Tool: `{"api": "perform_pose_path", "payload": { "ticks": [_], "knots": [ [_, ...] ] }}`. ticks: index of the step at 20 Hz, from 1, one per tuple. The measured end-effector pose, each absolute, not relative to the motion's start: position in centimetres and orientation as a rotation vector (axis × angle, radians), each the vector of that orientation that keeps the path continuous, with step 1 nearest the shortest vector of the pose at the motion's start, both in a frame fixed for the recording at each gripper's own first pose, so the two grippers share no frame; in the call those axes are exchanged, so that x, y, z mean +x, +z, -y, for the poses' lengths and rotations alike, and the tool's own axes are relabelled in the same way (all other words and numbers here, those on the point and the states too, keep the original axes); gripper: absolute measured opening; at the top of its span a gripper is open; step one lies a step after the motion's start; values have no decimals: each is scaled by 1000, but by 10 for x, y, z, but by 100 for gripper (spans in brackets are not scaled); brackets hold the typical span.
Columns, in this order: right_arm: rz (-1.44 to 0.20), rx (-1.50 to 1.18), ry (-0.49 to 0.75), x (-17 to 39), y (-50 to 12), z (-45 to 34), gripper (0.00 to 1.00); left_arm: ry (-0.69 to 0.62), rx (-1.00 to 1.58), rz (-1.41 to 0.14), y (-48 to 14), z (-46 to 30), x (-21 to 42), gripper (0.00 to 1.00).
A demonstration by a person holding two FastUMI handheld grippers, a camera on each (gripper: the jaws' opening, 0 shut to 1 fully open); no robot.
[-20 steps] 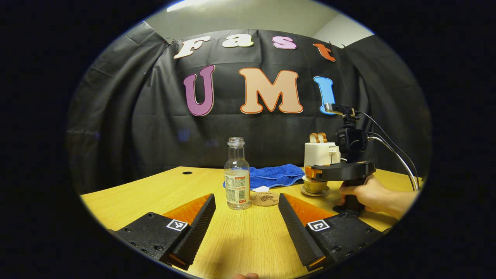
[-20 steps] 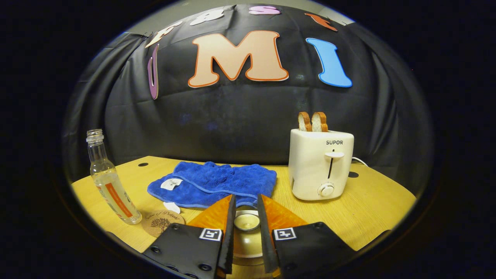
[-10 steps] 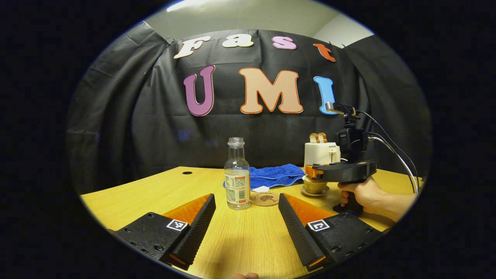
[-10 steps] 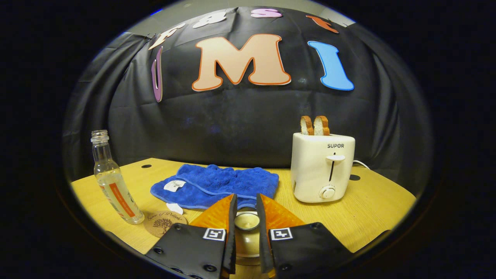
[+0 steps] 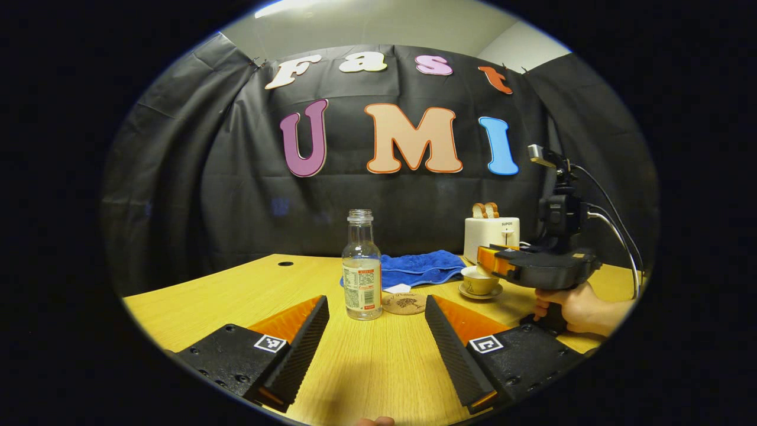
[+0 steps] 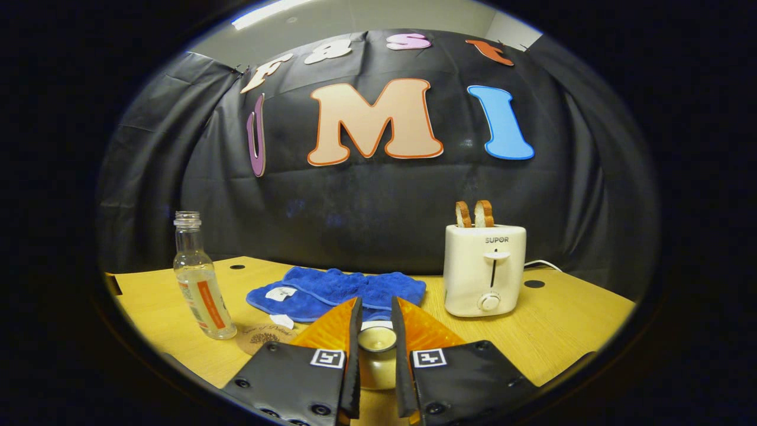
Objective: Open the teacup lid with one hand, grasp the water bottle and pour water into the teacup with the other hand; after pouring, place the water bottle on the coaster and then close the teacup lid.
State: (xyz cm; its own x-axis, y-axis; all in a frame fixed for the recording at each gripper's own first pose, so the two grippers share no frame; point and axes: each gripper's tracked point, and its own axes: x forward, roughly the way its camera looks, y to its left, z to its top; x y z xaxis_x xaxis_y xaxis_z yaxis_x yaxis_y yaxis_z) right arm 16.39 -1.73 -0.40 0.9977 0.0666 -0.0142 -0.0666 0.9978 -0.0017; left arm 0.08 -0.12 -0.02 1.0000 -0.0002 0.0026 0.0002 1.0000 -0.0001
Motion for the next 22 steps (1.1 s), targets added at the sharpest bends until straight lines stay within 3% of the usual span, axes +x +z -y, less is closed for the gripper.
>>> {"api": "perform_pose_path", "payload": {
  "ticks": [9,22],
  "knots": [
    [-10,-2,83,125,-1,51,27,66,4,-4,-3,-15,36,96],
    [-10,-3,79,118,0,59,27,93,7,-4,-5,-29,99,95]
  ]
}}
